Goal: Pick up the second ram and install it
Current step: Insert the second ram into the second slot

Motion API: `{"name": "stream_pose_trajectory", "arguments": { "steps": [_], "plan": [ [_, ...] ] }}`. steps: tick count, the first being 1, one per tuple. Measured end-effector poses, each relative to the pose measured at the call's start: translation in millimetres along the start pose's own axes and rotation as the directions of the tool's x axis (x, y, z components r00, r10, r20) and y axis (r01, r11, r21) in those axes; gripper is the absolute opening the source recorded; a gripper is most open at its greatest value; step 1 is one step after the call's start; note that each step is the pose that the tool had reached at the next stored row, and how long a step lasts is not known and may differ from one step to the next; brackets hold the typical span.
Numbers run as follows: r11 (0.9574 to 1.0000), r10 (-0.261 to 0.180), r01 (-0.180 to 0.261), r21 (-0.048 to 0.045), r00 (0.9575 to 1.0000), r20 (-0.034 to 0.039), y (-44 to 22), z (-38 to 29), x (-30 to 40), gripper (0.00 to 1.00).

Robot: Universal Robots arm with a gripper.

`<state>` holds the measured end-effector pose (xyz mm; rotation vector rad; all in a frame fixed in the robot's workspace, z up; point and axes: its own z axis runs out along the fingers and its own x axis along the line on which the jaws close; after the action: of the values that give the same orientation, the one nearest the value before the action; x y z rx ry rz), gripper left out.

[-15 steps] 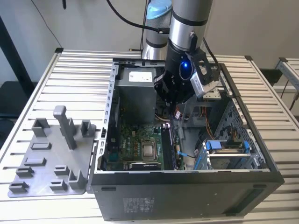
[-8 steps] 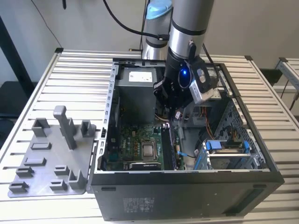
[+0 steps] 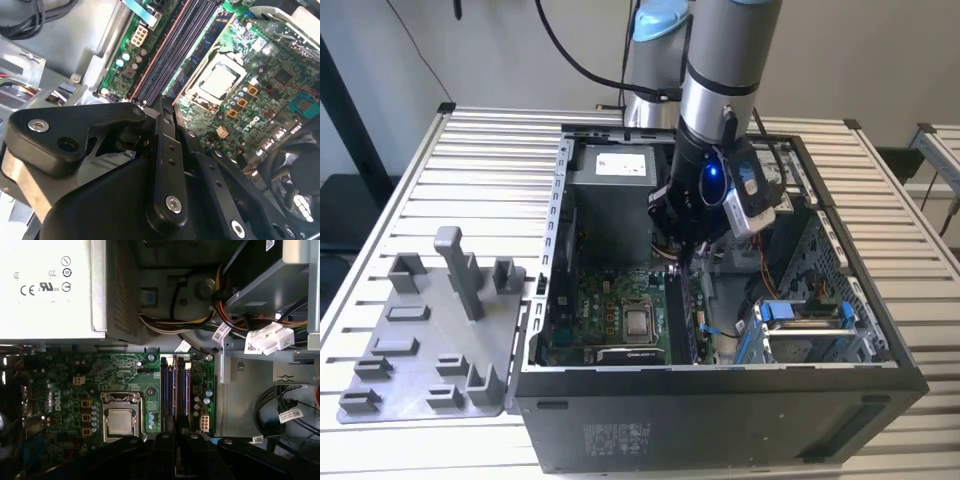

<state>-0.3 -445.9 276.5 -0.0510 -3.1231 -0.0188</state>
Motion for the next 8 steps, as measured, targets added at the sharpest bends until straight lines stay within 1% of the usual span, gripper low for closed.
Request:
{"name": "stream_pose_trajectory", "arguments": {
  "steps": [3,8],
  "plan": [
    [0.9999,0.013,-0.013,-0.0001,0.9999,0.0000,-2.0,4.9,0.2,0.14],
    [0.9994,0.035,-0.035,-0.0004,0.9994,-0.0021,-5.6,10.1,0.4,0.14]
  ]
}}
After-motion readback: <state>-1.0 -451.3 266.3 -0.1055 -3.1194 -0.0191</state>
